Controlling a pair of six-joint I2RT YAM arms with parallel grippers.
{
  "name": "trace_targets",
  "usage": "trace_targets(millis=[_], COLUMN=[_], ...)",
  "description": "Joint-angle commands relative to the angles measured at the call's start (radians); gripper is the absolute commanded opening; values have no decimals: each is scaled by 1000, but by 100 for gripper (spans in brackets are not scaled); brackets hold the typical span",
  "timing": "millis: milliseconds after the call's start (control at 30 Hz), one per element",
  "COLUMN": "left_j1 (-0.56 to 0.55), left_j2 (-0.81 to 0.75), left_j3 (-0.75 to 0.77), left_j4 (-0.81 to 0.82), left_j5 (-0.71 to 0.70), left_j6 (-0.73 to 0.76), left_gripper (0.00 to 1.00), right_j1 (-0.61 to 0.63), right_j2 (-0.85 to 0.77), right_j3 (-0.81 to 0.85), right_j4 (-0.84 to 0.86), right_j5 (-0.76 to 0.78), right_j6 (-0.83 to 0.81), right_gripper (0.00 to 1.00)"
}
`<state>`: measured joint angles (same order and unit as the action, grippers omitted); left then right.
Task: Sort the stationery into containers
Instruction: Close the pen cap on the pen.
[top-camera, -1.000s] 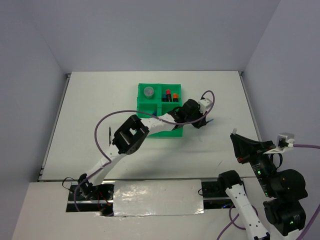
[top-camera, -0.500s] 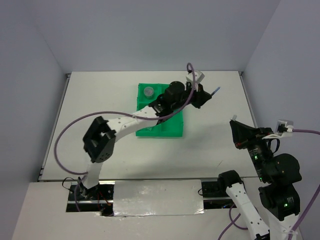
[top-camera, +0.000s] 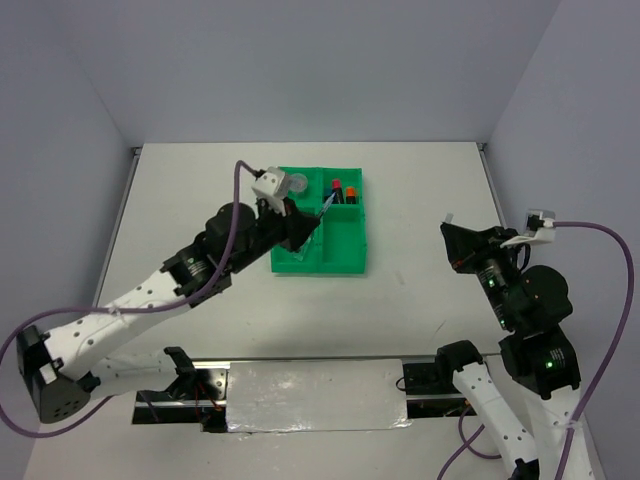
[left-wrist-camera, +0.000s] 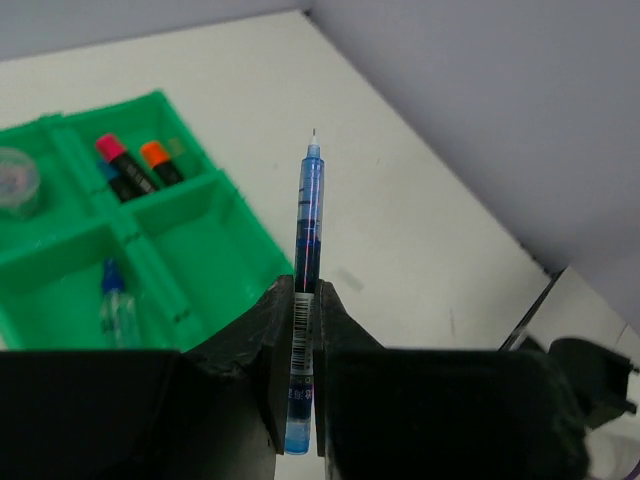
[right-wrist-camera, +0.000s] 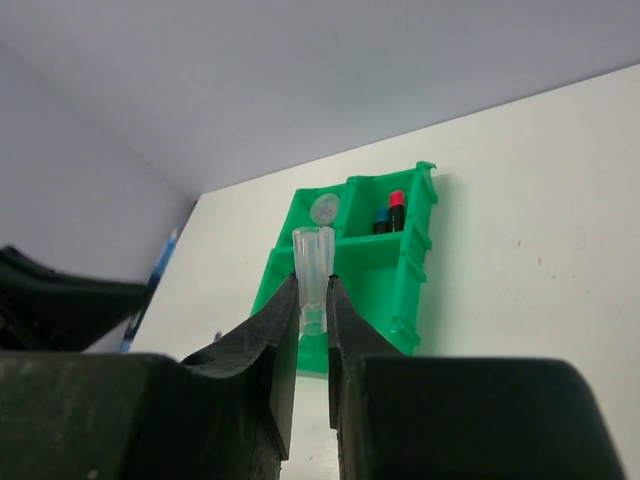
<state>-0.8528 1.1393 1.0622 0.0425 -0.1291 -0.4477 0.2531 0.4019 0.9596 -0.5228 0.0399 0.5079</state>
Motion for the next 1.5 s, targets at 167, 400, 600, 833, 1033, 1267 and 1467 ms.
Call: trace_targets(millis=[167,400,600,833,1033,1267,1467], left_j1=[-55,-117,-149,-160,-161,-163,-164], left_j2=[-165,-471,-526,-466,-440,-493,-486], left_j3=[-194,-480,-686,-832,-835,-870,-887], left_j4=[-369,91,515,939,1042,1063,1094], left_j5=[-43,138,161,137,83,29,28], left_j6=[-9,-112,-220,-276,-275,-295,-302], left_gripper=[0,0,0,0,0,0,0], right_j1=[6,9,96,319,471,512,592], right_j2=[8,9,-29,54,172,290,327], right_j3=[35,-215,-524,-595,-573,-594,-593], right_j4=[-14,195,800,1099,1198,1429,1509], right_j5=[-14,-335,-418,-212,-91,-107,40], right_j6=[-60,151,458,414,294,280,304], right_gripper=[0,0,0,0,0,0,0])
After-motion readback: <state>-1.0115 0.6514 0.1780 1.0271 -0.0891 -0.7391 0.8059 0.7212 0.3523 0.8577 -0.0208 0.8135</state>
